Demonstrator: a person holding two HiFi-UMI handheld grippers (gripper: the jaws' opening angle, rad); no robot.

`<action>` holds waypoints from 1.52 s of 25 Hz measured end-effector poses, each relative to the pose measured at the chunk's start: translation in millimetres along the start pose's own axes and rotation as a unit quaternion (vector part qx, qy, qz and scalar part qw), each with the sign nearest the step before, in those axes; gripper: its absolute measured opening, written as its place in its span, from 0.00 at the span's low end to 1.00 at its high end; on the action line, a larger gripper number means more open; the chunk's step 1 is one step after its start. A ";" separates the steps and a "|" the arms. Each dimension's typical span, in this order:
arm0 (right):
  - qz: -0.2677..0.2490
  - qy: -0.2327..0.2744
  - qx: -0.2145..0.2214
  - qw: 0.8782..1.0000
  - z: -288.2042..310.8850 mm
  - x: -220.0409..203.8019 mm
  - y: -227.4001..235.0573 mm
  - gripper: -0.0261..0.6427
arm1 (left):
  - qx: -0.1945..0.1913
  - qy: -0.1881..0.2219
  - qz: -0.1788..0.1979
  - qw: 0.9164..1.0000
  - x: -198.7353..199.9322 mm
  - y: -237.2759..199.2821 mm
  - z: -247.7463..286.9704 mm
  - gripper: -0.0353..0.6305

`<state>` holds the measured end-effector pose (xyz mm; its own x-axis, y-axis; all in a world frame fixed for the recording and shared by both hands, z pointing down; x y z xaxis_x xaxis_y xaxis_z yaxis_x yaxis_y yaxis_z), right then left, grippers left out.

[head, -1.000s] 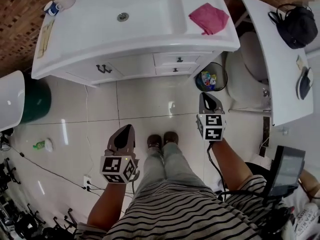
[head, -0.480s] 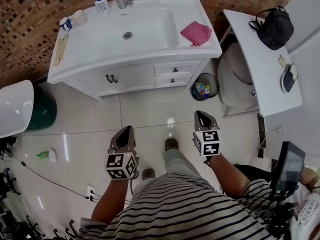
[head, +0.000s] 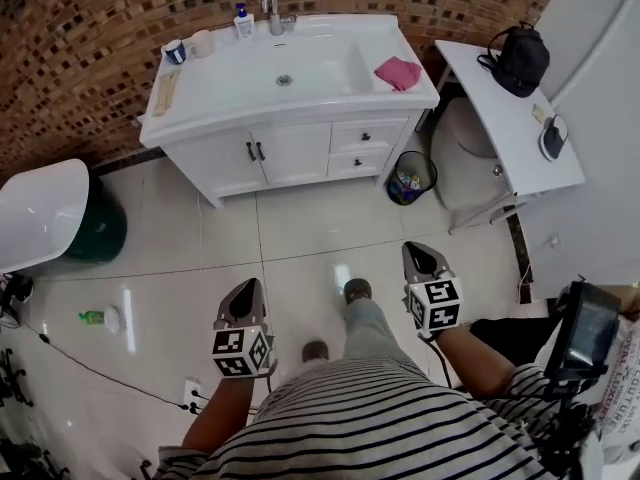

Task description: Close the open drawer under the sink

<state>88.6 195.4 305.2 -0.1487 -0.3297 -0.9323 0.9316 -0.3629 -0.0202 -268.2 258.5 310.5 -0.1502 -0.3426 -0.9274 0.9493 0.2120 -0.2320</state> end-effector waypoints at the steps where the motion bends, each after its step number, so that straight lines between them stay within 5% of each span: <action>1: 0.006 0.002 0.002 1.000 -15.4 -0.8 -13.0 0.04 | 0.005 -0.002 -0.004 1.000 -4.2 -5.8 -18.3 0.08; 7: 0.043 0.030 0.004 0.999 -72.0 -0.7 -60.9 0.04 | 0.046 -0.001 -0.026 0.999 -16.3 -12.4 -83.7 0.08; 16: 0.036 0.040 0.036 0.998 -77.1 9.6 -107.5 0.04 | 0.039 0.012 -0.031 0.999 -7.7 -9.5 -105.7 0.08; 23: 0.024 0.042 0.069 0.996 -97.4 0.0 -86.6 0.04 | 0.031 0.010 -0.018 0.999 -18.7 40.6 -99.6 0.08; 38: 0.026 0.037 0.078 0.996 -102.4 -10.3 -89.6 0.04 | 0.010 -0.003 -0.007 1.000 -23.8 58.3 -99.0 0.08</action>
<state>40.6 320.6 279.6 -0.0719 -0.2893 -0.9545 0.8735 -0.4802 0.0797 -236.6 369.6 290.0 -0.1617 -0.3499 -0.9227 0.9527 0.1883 -0.2384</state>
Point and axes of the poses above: the fingertips, and each gripper's own axes: z forward along the fingers, y to its right, x out of its top, the point moved 7 cm from there along -z, backward along the fingers, and after that the axes turned 10 degrees about y, right-handed, at the moved point
